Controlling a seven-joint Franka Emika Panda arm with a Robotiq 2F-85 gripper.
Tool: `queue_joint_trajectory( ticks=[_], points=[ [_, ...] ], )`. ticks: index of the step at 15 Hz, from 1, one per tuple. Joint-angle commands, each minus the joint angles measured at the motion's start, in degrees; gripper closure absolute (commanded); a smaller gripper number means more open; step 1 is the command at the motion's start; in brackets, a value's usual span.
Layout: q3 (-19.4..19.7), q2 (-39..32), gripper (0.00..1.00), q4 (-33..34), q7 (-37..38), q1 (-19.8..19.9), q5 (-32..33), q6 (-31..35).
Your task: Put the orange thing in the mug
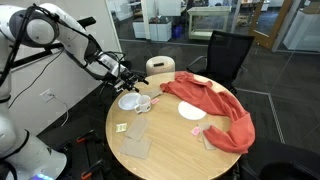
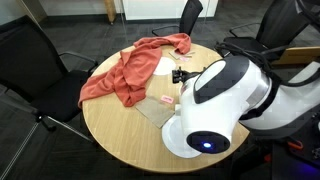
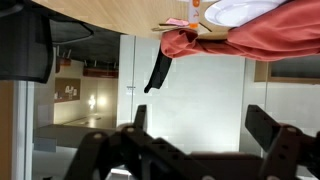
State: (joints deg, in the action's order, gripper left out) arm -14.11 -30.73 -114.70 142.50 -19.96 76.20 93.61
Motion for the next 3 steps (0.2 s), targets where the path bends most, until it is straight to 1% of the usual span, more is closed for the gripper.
queue_joint_trajectory(
  ticks=[1, 3],
  points=[
    [0.0, -0.1, 0.0, 0.2, -0.1, 0.0, -0.1, -0.1],
    [0.0, -0.1, 0.0, 0.2, -0.1, 0.0, -0.1, -0.1]
  ],
)
